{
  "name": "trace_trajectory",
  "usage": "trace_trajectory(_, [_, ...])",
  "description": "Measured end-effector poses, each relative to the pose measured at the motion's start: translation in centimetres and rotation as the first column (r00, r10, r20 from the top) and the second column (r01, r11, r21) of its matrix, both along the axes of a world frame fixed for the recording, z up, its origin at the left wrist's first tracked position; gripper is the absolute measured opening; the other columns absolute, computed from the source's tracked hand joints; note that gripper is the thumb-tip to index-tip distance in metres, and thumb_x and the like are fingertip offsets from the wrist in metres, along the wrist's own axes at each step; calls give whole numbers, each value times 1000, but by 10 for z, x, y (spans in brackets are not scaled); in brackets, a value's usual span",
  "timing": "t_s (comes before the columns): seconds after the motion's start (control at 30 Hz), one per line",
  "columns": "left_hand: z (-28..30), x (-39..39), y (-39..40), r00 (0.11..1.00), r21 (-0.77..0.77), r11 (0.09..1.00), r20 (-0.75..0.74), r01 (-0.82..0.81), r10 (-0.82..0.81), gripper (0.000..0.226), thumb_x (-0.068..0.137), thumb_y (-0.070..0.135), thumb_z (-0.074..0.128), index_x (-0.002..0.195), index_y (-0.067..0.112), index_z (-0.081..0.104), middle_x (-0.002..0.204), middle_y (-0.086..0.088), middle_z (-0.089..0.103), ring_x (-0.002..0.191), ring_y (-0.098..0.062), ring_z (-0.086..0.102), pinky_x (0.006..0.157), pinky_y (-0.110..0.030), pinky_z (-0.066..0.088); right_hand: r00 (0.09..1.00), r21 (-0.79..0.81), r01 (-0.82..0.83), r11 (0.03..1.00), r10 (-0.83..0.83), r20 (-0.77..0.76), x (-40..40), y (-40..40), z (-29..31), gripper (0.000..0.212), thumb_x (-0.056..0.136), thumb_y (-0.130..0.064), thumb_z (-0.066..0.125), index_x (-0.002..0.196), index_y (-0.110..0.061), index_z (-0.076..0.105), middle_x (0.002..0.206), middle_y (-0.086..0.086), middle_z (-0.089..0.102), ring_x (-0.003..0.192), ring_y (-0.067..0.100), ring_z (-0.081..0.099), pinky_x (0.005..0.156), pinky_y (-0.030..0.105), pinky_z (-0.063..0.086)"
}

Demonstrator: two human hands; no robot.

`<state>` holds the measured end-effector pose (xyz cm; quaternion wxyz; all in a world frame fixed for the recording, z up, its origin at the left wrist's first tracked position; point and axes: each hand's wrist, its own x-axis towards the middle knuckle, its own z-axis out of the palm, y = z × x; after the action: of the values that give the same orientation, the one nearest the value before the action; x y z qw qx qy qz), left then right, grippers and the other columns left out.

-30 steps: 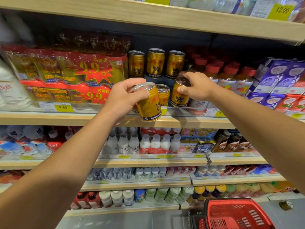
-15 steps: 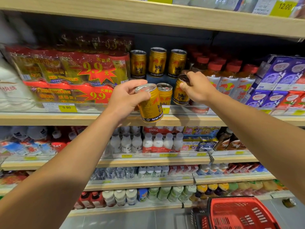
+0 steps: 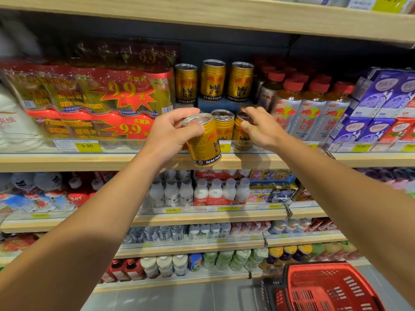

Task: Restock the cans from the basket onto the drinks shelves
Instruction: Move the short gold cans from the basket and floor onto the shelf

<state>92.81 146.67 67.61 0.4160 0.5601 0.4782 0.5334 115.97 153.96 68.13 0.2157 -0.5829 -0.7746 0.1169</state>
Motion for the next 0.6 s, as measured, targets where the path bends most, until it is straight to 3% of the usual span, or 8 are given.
trace_trajectory(0.23, [-5,-1,2,1000,3,1000,3,10,-10,37,79,14,73,112,29,67,117,8,69,104,-8,66,86,-35,55,983,236,-45,971,1,183,2,-3,-13,50,96,-24,53,143,-11,42,136,11,48,123,32,47,100,41,39])
trace_trajectory(0.37, [-6,3,2,1000,-7,1000,3,21,-21,41,68,24,73,108,30,68,119,8,68,106,-8,65,86,-34,55,982,266,-53,962,2,187,9,-9,-24,55,92,-16,60,143,-19,41,140,5,44,119,30,51,91,43,48])
trace_trajectory(0.6, [-4,1,4,1000,-3,1000,-10,25,-25,39,82,12,71,120,20,66,114,3,70,102,-8,66,78,-27,53,986,273,-21,962,-25,164,7,-10,-21,58,88,-2,57,142,-18,44,140,4,46,123,31,48,96,47,45])
